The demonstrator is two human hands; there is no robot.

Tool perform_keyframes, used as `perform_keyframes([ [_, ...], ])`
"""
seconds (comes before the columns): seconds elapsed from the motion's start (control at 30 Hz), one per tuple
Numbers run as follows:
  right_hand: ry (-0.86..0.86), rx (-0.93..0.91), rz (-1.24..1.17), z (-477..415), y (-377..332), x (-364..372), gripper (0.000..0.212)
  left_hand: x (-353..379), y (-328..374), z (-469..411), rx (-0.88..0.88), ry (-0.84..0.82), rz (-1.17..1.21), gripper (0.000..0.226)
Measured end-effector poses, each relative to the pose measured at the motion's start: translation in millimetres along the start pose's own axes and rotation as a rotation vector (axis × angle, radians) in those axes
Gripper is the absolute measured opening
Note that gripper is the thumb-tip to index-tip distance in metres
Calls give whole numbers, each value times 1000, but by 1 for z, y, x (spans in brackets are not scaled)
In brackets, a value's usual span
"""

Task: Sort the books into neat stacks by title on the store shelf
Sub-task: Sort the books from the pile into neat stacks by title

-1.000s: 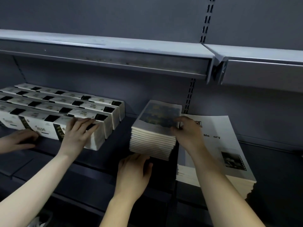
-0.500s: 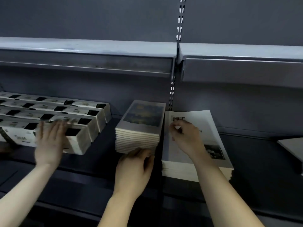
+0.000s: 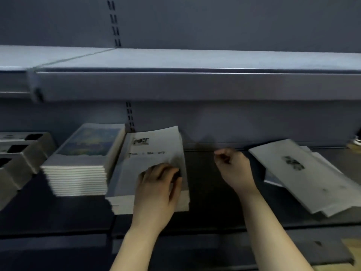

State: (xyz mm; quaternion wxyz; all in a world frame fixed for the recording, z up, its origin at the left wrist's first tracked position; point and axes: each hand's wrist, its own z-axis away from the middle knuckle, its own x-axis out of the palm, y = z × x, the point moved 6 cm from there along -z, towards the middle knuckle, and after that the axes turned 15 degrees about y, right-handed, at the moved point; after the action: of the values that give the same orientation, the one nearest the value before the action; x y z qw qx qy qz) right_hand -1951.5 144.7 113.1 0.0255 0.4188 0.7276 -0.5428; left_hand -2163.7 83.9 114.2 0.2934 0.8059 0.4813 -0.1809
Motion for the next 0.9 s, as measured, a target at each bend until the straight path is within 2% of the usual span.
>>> perform_keyframes([
  [0.23,42,-4,161,-29,79,-67,20,64,71,10,26,-122,42,37],
  [0.37,82,132,241,-46,134,-105,26,93,107,15,-6,-177,97,29],
  [0.5,51,196,468,-56,183,-136,31,115,139,24,5,-194,84,37],
  [0.67,125,314,677,-67,221,-183,34,133,165,35,-18,-235,78,37],
  [0.77,82,357,721,-70,234,-199,58,140,174,39,-40,-263,82,28],
  [0.9,56,358,742,-74,240,-206,79,145,185,39,-52,-288,79,30],
])
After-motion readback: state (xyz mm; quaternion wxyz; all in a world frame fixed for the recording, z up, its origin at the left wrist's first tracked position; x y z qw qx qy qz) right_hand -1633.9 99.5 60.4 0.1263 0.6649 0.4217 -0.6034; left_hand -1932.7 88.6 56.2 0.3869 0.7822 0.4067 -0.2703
